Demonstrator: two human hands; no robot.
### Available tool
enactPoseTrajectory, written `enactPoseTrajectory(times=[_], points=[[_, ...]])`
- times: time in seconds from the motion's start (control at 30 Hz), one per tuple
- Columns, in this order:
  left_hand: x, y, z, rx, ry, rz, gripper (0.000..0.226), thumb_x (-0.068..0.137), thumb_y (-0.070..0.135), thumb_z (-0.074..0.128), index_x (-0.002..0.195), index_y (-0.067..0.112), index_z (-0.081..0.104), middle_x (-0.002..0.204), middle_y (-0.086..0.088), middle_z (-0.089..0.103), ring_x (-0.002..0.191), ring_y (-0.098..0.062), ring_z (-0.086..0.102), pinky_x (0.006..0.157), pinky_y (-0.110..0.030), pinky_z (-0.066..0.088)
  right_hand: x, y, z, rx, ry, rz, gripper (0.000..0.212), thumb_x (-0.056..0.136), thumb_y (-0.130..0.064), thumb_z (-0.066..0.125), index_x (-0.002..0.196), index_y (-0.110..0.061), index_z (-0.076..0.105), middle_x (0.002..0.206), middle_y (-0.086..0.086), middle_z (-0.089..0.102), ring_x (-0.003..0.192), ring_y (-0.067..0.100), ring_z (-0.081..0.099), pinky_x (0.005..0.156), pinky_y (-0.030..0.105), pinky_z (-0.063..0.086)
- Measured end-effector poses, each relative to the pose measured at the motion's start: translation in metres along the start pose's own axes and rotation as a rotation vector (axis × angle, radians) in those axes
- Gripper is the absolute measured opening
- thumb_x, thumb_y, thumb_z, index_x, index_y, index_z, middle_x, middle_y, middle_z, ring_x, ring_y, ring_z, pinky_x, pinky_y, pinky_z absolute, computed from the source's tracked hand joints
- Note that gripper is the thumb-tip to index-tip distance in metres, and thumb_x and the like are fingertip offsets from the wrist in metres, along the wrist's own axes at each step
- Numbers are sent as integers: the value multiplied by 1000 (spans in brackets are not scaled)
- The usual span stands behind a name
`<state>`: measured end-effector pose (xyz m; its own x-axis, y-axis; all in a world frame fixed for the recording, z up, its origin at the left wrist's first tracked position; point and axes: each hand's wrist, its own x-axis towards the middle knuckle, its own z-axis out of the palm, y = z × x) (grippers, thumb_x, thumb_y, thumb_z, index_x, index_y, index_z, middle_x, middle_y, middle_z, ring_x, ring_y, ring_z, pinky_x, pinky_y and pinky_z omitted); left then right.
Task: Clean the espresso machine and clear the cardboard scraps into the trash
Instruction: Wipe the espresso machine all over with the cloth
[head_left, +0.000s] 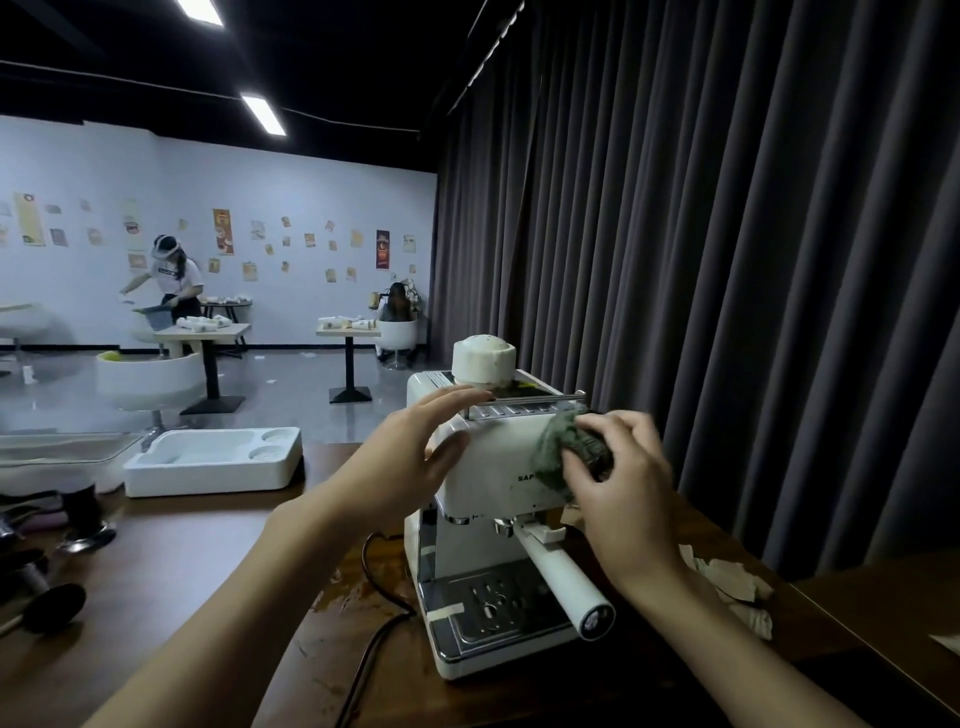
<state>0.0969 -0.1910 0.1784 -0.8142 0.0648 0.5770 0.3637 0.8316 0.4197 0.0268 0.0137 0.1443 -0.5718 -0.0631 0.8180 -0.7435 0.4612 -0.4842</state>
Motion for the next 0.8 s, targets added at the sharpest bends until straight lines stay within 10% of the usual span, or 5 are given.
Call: enactPoseTrajectory(times=[0.4, 0.8], points=[[0, -7, 8, -56, 37, 4, 45, 101, 15, 51, 142, 34, 47, 139, 29, 44, 128, 15, 33, 110, -15, 25, -3, -10, 3, -111, -107, -140, 33, 79, -5, 73, 110, -15, 64, 109, -6, 59, 105, 17, 54, 89, 36, 49], [-1, -10, 10, -87, 39, 9, 46, 101, 16, 51, 141, 38, 47, 139, 32, 43, 127, 22, 33, 110, -15, 28, -9, -23, 11, -86, -226, -152, 24, 78, 1, 68, 90, -16, 55, 103, -7, 42, 95, 13, 49, 77, 6, 34]])
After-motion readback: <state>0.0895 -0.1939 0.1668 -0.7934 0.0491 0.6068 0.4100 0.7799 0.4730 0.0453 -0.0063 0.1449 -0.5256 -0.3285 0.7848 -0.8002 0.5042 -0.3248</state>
